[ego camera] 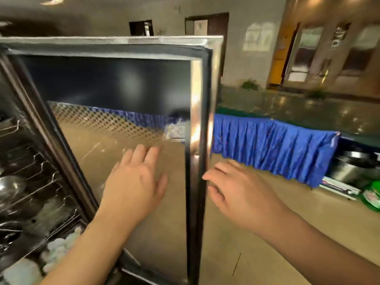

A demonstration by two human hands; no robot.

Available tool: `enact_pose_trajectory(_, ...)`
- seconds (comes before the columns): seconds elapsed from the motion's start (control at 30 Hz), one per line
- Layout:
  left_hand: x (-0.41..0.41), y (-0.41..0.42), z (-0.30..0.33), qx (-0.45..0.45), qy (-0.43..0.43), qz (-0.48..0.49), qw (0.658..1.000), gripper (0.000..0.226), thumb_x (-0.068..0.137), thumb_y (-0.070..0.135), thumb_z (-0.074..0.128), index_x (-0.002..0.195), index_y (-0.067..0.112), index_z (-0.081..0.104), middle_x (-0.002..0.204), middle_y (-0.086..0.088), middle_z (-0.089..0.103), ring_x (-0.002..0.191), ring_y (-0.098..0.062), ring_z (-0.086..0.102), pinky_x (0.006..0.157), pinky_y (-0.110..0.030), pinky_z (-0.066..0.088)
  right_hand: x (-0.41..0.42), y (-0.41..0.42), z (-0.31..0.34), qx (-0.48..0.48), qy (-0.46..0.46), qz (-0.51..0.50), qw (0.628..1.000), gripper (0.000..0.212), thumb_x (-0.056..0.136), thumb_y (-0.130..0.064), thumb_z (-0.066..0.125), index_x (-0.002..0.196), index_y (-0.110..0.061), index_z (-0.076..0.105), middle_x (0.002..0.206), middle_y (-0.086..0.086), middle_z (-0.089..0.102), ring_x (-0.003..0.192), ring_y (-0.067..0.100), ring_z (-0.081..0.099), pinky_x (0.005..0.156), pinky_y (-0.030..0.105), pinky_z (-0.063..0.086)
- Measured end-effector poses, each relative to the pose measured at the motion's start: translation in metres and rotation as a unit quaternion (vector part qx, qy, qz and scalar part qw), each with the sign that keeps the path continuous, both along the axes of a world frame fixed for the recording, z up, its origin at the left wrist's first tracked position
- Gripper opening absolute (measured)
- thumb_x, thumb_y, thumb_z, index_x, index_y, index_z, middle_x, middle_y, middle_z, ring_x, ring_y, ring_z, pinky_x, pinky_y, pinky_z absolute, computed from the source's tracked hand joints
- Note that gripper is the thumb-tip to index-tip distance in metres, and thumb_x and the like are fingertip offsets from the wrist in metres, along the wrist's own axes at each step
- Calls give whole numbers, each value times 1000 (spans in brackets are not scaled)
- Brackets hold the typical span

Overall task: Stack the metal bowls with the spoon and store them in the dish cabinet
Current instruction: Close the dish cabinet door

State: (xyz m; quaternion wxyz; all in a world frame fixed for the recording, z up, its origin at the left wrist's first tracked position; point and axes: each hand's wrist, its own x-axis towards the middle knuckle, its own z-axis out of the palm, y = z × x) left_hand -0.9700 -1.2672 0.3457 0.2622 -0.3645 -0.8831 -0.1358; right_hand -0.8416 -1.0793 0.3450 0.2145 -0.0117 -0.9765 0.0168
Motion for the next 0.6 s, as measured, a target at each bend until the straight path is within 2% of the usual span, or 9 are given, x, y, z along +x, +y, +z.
enact_pose_trajectory(0.1, 33, 54, 14, 108, 25, -35, 993, 72, 94, 54, 51, 147, 7, 41, 135, -14, 54, 122, -32, 51, 104, -44, 45, 23, 33, -1, -1, -3, -10, 1000, 14, 87, -18, 64, 100, -18, 67, 96, 1, 61, 95, 24, 58, 71, 43, 53)
enact_pose_trajectory(0.17, 44, 85, 21, 142, 31, -32, 989, 86, 92, 62, 51, 151, 2, 32, 145, -17, 47, 133, -31, 44, 112, -40, 37, 31, 50, -4, 1, -11, -15, 1000, 15, 89, -20, 63, 104, -18, 66, 99, 1, 60, 97, 24, 57, 70, 42, 53)
enact_pose_trajectory(0.23, 50, 110, 23, 162, 17, -4, 987, 97, 89, 60, 57, 155, -1, 20, 152, -19, 39, 140, -31, 37, 117, -41, 34, 34, 64, -7, 8, -14, -16, 1000, 19, 90, -22, 62, 109, -18, 64, 101, 1, 59, 99, 23, 56, 69, 41, 52)
enact_pose_trajectory(0.3, 50, 126, 23, 180, 9, 31, 983, 99, 87, 45, 66, 156, -2, 13, 153, -20, 34, 141, -33, 36, 113, -46, 40, 36, 73, -10, 14, -10, -19, 1000, 24, 90, -24, 62, 113, -18, 63, 103, 1, 59, 100, 23, 56, 66, 38, 49)
enact_pose_trajectory(0.4, 46, 136, 20, 212, 17, 68, 975, 93, 82, 21, 68, 156, 1, 15, 149, -20, 37, 133, -35, 44, 99, -51, 49, 31, 81, -14, 23, -7, -18, 1000, 32, 91, -29, 63, 121, -18, 59, 109, 0, 60, 101, 20, 57, 64, 28, 37)
enact_pose_trajectory(0.5, 46, 133, 10, 210, 41, 79, 973, 93, 78, 18, 65, 155, 2, 17, 141, -21, 43, 124, -36, 49, 91, -50, 52, 17, 81, -20, 20, -9, -7, 1000, 39, 92, -33, 62, 126, -16, 55, 113, 2, 60, 104, 22, 56, 67, 29, 36)
enact_pose_trajectory(0.6, 46, 123, 4, 210, 35, 105, 971, 101, 78, 27, 72, 156, 5, 13, 135, -21, 45, 118, -35, 53, 88, -48, 53, -2, 74, -26, 15, -10, -3, 1000, 43, 90, -36, 64, 124, -14, 52, 112, 4, 59, 103, 23, 57, 67, 30, 37)
